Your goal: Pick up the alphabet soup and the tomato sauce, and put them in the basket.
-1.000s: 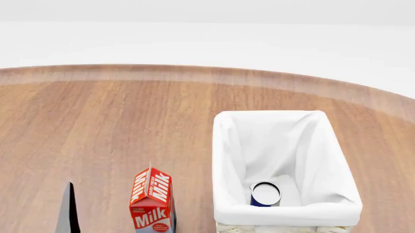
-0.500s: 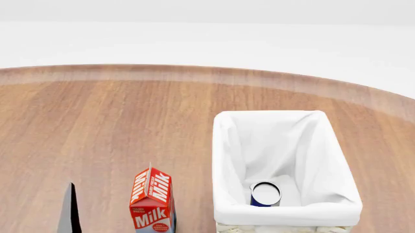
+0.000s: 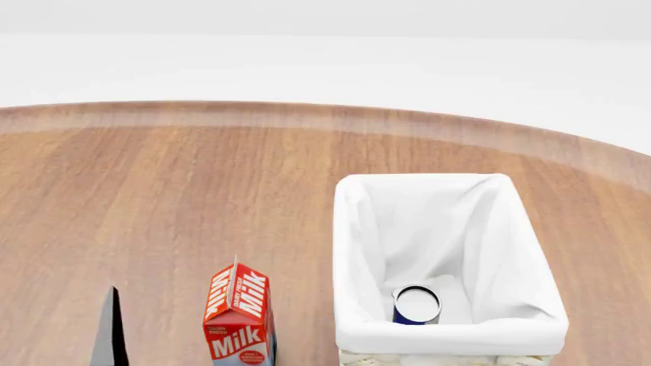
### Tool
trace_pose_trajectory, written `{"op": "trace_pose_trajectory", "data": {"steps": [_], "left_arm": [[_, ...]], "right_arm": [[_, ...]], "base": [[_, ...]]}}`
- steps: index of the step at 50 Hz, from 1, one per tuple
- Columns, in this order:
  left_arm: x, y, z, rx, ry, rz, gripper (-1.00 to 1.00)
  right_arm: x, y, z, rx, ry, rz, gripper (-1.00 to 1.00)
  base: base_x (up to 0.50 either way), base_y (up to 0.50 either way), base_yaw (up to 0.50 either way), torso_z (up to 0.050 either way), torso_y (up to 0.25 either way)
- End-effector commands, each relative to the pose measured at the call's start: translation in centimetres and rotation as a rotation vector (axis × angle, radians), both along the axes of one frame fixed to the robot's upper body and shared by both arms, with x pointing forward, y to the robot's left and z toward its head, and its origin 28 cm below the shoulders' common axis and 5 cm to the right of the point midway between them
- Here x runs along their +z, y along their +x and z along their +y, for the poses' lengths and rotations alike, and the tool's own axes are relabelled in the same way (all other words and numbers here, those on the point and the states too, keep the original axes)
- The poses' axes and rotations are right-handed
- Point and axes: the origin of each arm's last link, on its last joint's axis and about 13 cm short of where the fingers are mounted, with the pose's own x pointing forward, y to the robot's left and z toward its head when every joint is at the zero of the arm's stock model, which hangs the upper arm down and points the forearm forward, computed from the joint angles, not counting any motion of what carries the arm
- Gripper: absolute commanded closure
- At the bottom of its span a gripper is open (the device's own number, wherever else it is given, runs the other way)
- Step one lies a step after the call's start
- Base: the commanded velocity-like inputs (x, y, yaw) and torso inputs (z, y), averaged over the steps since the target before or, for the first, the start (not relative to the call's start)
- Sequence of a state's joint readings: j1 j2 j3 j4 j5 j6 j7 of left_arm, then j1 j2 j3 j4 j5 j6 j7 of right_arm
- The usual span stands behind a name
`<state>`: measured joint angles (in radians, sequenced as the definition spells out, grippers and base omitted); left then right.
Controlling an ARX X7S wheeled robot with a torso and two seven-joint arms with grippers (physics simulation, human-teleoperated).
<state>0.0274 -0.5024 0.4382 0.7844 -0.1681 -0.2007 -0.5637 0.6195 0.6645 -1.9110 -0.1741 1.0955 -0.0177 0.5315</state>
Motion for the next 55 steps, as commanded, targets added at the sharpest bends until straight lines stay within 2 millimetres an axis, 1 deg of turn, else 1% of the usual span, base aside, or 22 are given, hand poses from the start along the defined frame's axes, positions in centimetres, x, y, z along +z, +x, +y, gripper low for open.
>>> {"op": "trace_pose_trajectory", "data": {"steps": [1, 9, 10, 11, 13, 15, 16, 25, 31, 34, 35, 37, 40, 42, 45, 46, 49, 50, 52, 55], "left_arm": [[0.1, -0.1, 0.0, 0.0, -0.001, -0.001, -1.0], [0.0, 0.0, 0.0, -0.002, -0.001, 0.001, -1.0], [0.0, 0.0, 0.0, -0.002, -0.001, 0.001, -1.0], [-0.1, 0.0, 0.0, -0.002, -0.001, 0.002, -1.0], [-0.1, 0.0, -0.1, -0.003, 0.0, 0.003, -1.0], [-0.1, 0.0, -0.1, -0.002, -0.001, 0.003, -1.0], [-0.1, 0.0, -0.1, -0.001, 0.001, 0.003, -1.0], [-0.2, 0.0, -0.1, -0.003, -0.001, 0.004, -1.0], [-0.2, 0.0, -0.1, -0.001, -0.001, 0.005, -1.0], [-0.1, 0.0, 0.0, 0.0, -0.001, 0.003, -1.0], [0.0, 0.0, 0.0, 0.0, 0.0, 0.002, -1.0], [0.0, 0.0, 0.0, 0.0, 0.0, 0.002, -1.0], [0.0, 0.0, 0.0, 0.0, -0.001, 0.003, -1.0], [0.0, 0.0, 0.0, 0.0, -0.001, 0.003, -1.0], [0.1, 0.0, -0.1, -0.003, -0.002, 0.001, -1.0], [0.1, -0.1, -0.1, -0.006, -0.002, 0.001, -1.0], [0.1, 0.0, -0.1, -0.003, 0.001, 0.001, -1.0], [0.2, -0.1, -0.1, -0.004, -0.001, -0.001, -1.0], [0.2, -0.1, -0.1, -0.003, 0.0, -0.001, -1.0], [0.0, -0.1, 0.0, -0.001, -0.002, 0.001, -1.0]], "right_arm": [[-0.3, -0.1, -0.1, 0.001, -0.004, 0.0, -1.0], [-0.7, -0.1, -0.1, -0.002, -0.007, 0.004, -1.0], [-1.3, -0.1, -0.1, -0.002, -0.007, 0.004, -1.0], [-1.5, -0.1, -0.1, -0.002, -0.006, 0.004, -1.0], [-0.7, -0.1, -0.1, -0.003, -0.006, 0.003, -1.0], [-0.7, -0.1, -0.1, -0.002, -0.007, 0.001, -1.0], [-0.6, -0.1, -0.2, -0.005, -0.006, -0.004, 1.0], [-0.7, -0.1, -0.2, 0.0, -0.01, -0.009, 1.0], [-0.4, 0.1, -0.3, -0.002, -0.014, -0.024, 1.0], [0.2, 0.3, -0.5, -0.012, -0.013, -0.042, 1.0], [0.0, 0.4, -0.6, -0.015, -0.014, -0.048, 1.0], [0.7, 0.7, -0.8, -0.03, -0.016, -0.073, 1.0], [2.2, 1.2, -1.2, -0.058, 0.0, -0.113, 1.0], [2.5, 1.4, -1.4, -0.06, 0.002, -0.135, 1.0], [3.8, 1.7, -1.5, -0.073, 0.012, -0.175, 1.0], [3.8, 1.8, -1.5, -0.078, 0.022, -0.186, 1.0], [4.8, 1.9, -1.5, -0.083, 0.035, -0.209, 1.0], [4.7, 2.1, -1.5, -0.093, 0.04, -0.228, 1.0], [5.8, 2.2, -1.6, -0.099, 0.055, -0.245, 1.0], [6.9, 2.4, -1.6, -0.107, 0.062, -0.272, 1.0]], "base": [[0.0, 0.0, 0.0, 0.0, 0.0], [0.0, 0.0, 0.0, 0.0, 0.0], [0.0, 0.0, 0.0, 0.0, 0.0], [0.0, 0.0, 0.0, 0.0, 0.0], [0.0, 0.0, 0.0, 0.0, 0.0], [0.0, 0.0, 0.0, 0.0, 0.0], [0.0, 0.0, 0.0, 0.0, 0.0], [0.0, 0.0, 0.0, 0.0, 0.0], [0.0, 0.0, 0.0, 0.0, 0.0], [0.0, 0.0, 0.0, 0.0, 0.0], [0.0, 0.0, 0.0, 0.0, 0.0], [0.0, 0.0, 0.0, 0.0, 0.0], [0.0, 0.0, 0.0, 0.0, 0.0], [0.0, 0.0, 0.0, 0.0, 0.0], [0.0, 0.0, 0.0, 0.0, 0.0], [0.0, 0.0, 0.0, 0.0, 0.0], [0.0, 0.0, 0.0, 0.0, 0.0], [0.0, 0.0, 0.0, 0.0, 0.0], [0.0, 0.0, 0.0, 0.0, 0.0], [0.0, 0.0, 0.0, 0.0, 0.0]]}}
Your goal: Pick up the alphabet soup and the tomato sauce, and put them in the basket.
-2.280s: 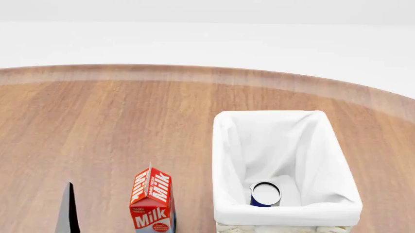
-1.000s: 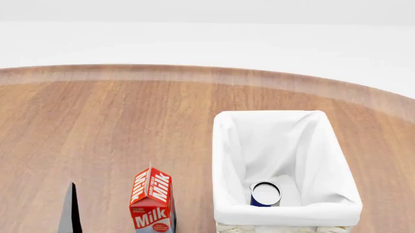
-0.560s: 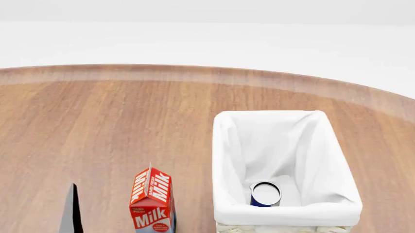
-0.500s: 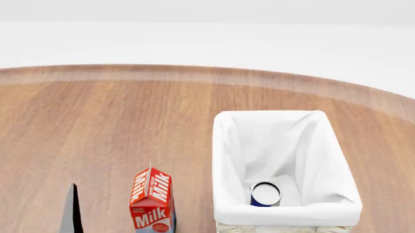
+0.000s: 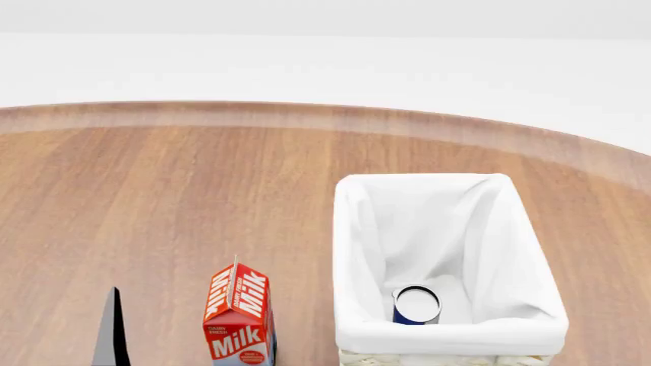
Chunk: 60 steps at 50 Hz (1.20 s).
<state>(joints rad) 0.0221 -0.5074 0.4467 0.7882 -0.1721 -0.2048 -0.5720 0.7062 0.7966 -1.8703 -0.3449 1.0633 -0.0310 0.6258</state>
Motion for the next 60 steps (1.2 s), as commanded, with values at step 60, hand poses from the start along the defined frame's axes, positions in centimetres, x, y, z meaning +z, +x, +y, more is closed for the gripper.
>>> {"op": "trace_pose_trajectory", "data": {"steps": [60], "left_arm": [[0.2, -0.1, 0.0, -0.001, -0.004, -0.004, -1.0]], "right_arm": [[16.3, 4.9, -2.6, -0.284, 0.16, -0.664, 1.0]], "base": [[0.0, 0.0, 0.0, 0.0, 0.0]]}}
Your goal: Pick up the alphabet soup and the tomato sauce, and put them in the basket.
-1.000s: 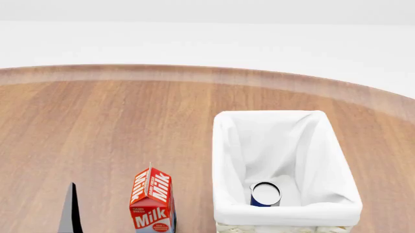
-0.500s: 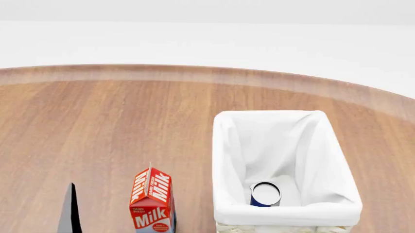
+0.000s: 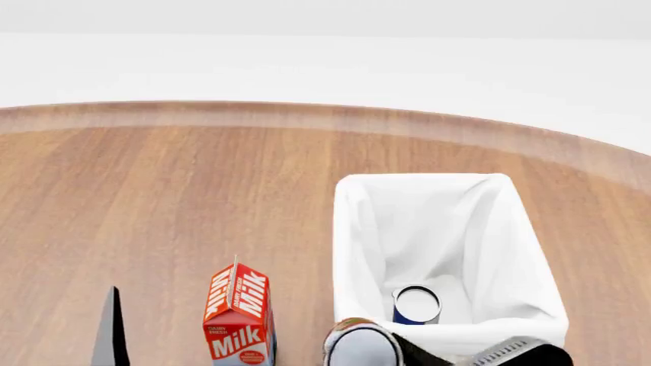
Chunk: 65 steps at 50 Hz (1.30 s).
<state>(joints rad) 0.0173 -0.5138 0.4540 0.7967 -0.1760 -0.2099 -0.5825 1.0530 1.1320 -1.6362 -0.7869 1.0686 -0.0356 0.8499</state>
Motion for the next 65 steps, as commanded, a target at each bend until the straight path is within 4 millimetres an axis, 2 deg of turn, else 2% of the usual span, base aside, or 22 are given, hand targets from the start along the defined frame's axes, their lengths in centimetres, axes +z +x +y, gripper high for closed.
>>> {"op": "trace_pose_trajectory", "data": {"steps": [1, 10, 18, 37, 46, 53, 61, 65], "left_arm": [[0.0, 0.0, 0.1, 0.0, -0.002, -0.002, -1.0], [0.1, -0.1, 0.1, -0.001, -0.002, -0.002, -1.0], [0.2, -0.1, 0.1, 0.001, -0.002, -0.004, -1.0], [0.4, -0.2, 0.2, 0.005, -0.002, -0.01, -1.0], [0.3, -0.2, 0.2, 0.003, -0.002, -0.008, -1.0], [0.1, -0.2, 0.2, 0.002, -0.006, -0.007, -1.0], [0.1, -0.2, 0.2, 0.0, -0.005, -0.007, -1.0], [0.2, -0.2, 0.3, 0.0, -0.005, -0.009, -1.0]], "right_arm": [[3.2, 1.1, -0.4, -0.041, 0.001, -0.128, 1.0], [5.6, 2.0, -0.5, -0.075, 0.001, -0.19, 1.0], [7.2, 3.7, -0.6, -0.112, 0.039, -0.22, 1.0], [9.0, 10.0, -0.6, -0.244, 0.088, -0.19, 1.0], [8.6, 12.5, -0.9, -0.319, 0.083, -0.149, 1.0], [6.9, 14.8, -0.5, -0.333, 0.095, -0.116, 1.0], [5.7, 16.5, 0.1, -0.365, 0.117, -0.127, 1.0], [4.3, 17.4, 0.2, -0.393, 0.141, -0.113, 1.0]], "base": [[0.0, 0.0, 0.0, 0.0, 0.0], [0.0, 0.0, 0.0, 0.0, 0.0], [0.0, 0.0, 0.0, 0.0, 0.0], [0.0, 0.0, 0.0, 0.001, 0.0], [0.0, 0.0, 0.0, 0.0, 0.0], [0.0, 0.0, 0.0, 0.0, 0.001], [0.0, 0.0, 0.0, 0.0, 0.0], [0.0, 0.0, 0.0, 0.0, 0.0]]}}
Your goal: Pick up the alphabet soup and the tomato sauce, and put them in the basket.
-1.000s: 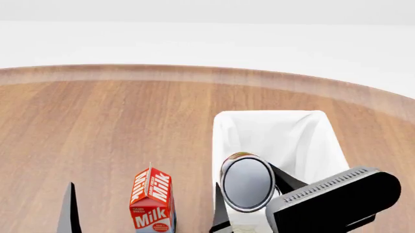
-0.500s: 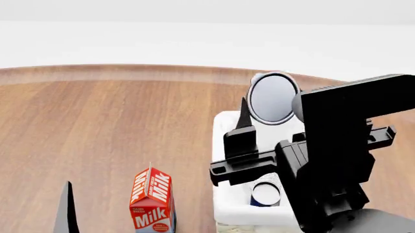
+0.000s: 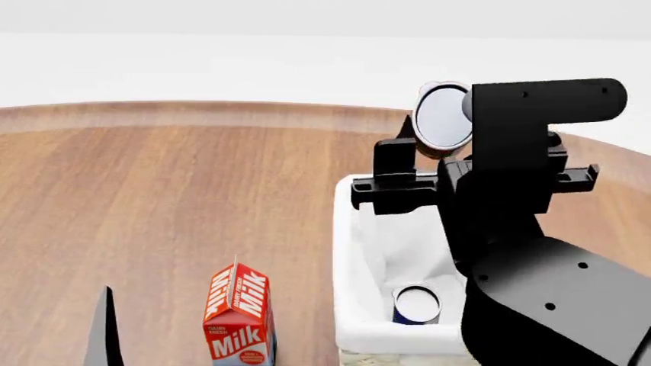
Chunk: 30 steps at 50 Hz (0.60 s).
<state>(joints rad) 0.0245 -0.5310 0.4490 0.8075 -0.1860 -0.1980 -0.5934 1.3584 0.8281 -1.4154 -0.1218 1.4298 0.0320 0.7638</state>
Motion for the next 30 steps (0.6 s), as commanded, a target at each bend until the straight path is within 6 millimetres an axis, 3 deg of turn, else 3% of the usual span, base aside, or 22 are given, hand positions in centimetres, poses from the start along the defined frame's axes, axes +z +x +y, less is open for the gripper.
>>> {"op": "trace_pose_trajectory", "data": {"steps": [1, 20, 30], "left_arm": [[0.1, -0.1, 0.1, -0.001, -0.001, -0.002, -1.0], [0.2, -0.1, 0.1, 0.0, -0.005, -0.002, -1.0], [0.0, -0.1, 0.3, 0.002, -0.006, -0.001, -1.0]], "right_arm": [[-2.3, 2.6, 0.5, -0.051, 0.018, -0.005, 1.0], [-7.3, 4.2, 1.4, -0.12, 0.056, 0.132, 1.0], [-8.8, 4.2, 1.5, -0.146, 0.062, 0.225, 1.0]], "base": [[0.0, 0.0, 0.0, 0.0, 0.0], [0.0, 0.0, 0.0, 0.0, 0.001], [0.0, 0.0, 0.0, 0.0, 0.0]]}}
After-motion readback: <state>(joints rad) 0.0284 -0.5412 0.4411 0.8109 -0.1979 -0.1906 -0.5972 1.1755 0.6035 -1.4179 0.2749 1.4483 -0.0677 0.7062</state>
